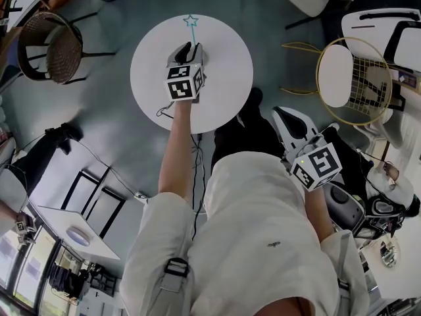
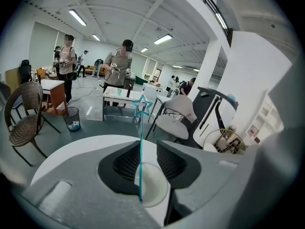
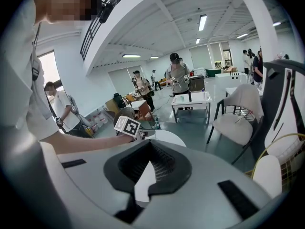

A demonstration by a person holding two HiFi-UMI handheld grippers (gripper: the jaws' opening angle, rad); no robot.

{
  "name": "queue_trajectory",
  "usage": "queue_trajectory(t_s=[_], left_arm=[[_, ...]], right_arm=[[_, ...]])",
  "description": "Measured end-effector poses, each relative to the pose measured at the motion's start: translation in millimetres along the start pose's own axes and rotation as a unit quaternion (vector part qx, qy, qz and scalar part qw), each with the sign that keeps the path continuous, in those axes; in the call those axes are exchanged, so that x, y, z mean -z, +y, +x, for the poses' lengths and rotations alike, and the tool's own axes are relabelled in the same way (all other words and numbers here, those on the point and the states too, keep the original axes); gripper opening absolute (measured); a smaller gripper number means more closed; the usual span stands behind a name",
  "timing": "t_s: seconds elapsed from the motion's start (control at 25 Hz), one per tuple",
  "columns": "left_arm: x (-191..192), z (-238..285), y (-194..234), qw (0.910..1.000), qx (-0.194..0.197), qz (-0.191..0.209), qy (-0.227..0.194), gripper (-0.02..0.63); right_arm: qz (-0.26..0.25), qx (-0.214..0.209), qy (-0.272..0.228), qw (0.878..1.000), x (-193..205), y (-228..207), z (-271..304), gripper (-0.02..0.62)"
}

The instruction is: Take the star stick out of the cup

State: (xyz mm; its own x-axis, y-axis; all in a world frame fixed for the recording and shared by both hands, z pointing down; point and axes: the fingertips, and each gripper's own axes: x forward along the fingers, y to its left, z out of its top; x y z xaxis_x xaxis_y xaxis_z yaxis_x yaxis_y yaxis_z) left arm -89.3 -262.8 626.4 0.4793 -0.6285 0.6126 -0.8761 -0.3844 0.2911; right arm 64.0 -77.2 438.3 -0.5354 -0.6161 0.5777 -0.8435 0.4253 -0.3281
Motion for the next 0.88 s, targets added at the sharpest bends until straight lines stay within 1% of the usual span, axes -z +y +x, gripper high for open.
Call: queue_trajectory(t_s=[0.2,0.4,0.6,0.88], left_arm=[[4.7,8.0,7.5,0.9999,-0.012,-0.002,0.013,0.092],[6.5,15.7,7.7,0.9996,-0.014,0.003,0.026,0.092],[9.6,25.8,10.9,0.9988,-0.020,-0.001,0.045,0.092],[14.4,28.9,8.6,0.9983,-0.024,-0.002,0.052,0.092]], right_arm=[[-0.001,0.001,0.000,1.000,0.5,0.0,-0.7,0.006],[0.004,0.011,0.003,1.000,2.0,-4.7,-1.1,0.006],[0.008,0.012,0.006,1.000,1.8,-5.5,-0.6,0.006],[0.013,0.018,0.006,1.000,3.9,-8.9,-3.7,0.006]])
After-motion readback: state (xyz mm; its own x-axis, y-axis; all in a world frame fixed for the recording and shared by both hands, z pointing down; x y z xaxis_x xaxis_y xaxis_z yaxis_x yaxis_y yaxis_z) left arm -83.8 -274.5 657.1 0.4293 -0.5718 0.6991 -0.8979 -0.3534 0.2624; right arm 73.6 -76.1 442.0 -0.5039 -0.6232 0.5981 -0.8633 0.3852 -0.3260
